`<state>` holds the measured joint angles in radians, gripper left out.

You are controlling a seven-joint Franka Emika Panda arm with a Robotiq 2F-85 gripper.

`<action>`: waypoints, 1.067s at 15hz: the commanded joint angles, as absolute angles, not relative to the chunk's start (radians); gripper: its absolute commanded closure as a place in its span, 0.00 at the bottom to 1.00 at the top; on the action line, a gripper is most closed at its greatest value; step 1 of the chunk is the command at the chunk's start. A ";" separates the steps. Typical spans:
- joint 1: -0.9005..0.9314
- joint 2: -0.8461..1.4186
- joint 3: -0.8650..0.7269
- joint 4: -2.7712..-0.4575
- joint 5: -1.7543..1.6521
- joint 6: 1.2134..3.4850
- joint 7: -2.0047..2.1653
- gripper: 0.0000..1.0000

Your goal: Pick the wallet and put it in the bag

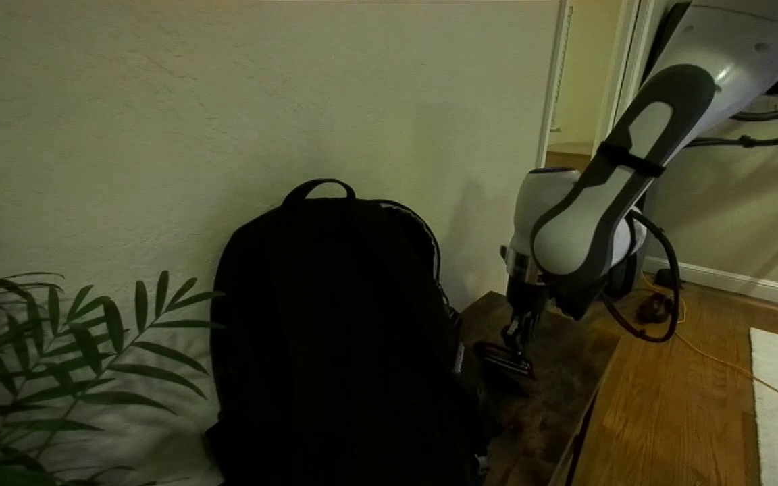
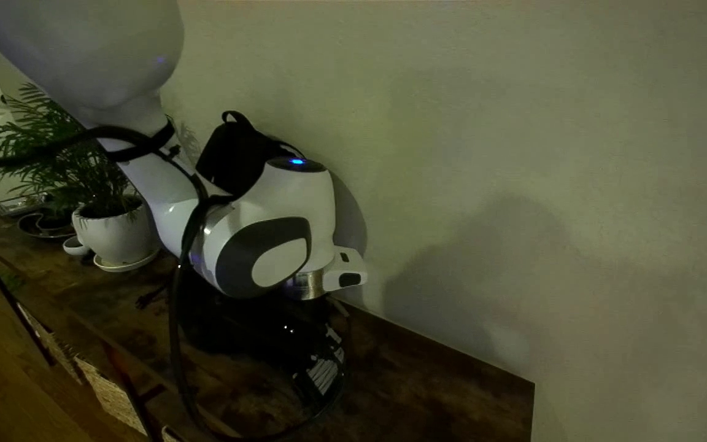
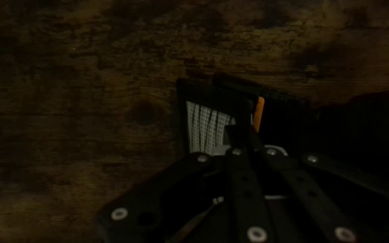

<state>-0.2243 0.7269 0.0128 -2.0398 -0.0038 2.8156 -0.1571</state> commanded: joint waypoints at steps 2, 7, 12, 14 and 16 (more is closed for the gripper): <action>-0.353 0.702 0.116 -2.041 0.070 2.776 -0.270 0.96; -0.436 0.723 0.183 -1.997 0.118 2.734 -0.374 0.96; -0.508 0.767 0.254 -1.941 0.201 2.643 -0.499 0.96; -0.500 0.780 0.236 -1.923 0.206 2.620 -0.512 0.96; -0.489 0.794 0.215 -1.904 0.199 2.604 -0.504 0.92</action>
<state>-0.4819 0.7802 0.2255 -1.9340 0.1839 2.6520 -0.4774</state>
